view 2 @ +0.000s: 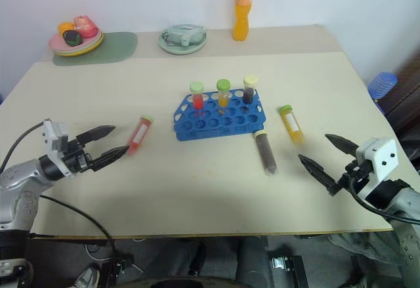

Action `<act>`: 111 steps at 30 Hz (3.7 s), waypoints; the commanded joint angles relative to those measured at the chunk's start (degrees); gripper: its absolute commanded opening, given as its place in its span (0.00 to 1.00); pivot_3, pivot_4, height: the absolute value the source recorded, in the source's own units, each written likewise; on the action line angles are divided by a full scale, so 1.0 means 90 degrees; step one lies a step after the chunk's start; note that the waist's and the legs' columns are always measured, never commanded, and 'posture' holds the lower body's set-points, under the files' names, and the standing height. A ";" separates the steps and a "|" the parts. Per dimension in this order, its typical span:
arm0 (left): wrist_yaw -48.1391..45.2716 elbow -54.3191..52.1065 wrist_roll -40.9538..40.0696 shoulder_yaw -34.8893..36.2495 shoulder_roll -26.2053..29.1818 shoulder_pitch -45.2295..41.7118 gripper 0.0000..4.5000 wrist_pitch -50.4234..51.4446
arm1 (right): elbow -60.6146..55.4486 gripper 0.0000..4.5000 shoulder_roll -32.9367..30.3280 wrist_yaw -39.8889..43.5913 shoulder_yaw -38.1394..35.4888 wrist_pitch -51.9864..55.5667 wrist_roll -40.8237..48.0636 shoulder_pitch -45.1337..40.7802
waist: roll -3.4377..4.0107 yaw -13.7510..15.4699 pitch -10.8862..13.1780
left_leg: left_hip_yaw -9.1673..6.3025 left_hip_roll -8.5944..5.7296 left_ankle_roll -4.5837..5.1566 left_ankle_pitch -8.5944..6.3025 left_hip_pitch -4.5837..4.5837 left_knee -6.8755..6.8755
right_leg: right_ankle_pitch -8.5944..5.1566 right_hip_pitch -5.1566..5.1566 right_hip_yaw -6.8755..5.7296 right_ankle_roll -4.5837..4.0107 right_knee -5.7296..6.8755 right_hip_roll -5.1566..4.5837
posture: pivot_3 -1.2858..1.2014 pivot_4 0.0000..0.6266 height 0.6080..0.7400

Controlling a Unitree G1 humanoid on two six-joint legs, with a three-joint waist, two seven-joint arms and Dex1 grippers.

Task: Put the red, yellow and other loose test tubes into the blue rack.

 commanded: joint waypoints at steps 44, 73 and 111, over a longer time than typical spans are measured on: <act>-0.1806 -0.1165 -0.0089 -0.1185 0.0012 -0.0772 0.99 0.0278 | 0.1182 1.00 0.0092 -0.5073 0.2227 0.8046 0.2596 -0.5678 | -0.0005 -0.0058 0.0009 | 0.0007 0.0003 -0.0001 0.0002 -0.0009 -0.0037 | 0.0001 -0.0022 0.0000 -0.0002 -0.0018 -0.0006 | 0.52 0.24 1.00; -0.1389 -0.1814 -0.0205 -0.1172 0.0052 -0.0320 1.00 0.0528 | 0.2512 0.60 0.0206 -0.7710 0.3453 0.8046 0.4590 -0.6014 | -0.0005 -0.0184 0.0008 | 0.0005 0.0004 -0.0001 0.0003 -0.0008 -0.0042 | 0.0001 -0.0024 -0.0001 -0.0002 -0.0017 -0.0004 | 0.52 0.24 1.00; -0.1321 -0.1557 -0.0186 -0.1403 -0.0197 -0.0433 1.00 0.0497 | 0.0063 0.26 0.1386 -0.1920 0.3296 0.0841 0.0373 -0.4476 | -0.0013 -0.0190 0.0021 | 0.0008 0.0005 -0.0006 0.0005 -0.0008 -0.0045 | 0.0001 -0.0037 -0.0004 -0.0002 -0.0008 0.0000 | 0.52 0.24 1.00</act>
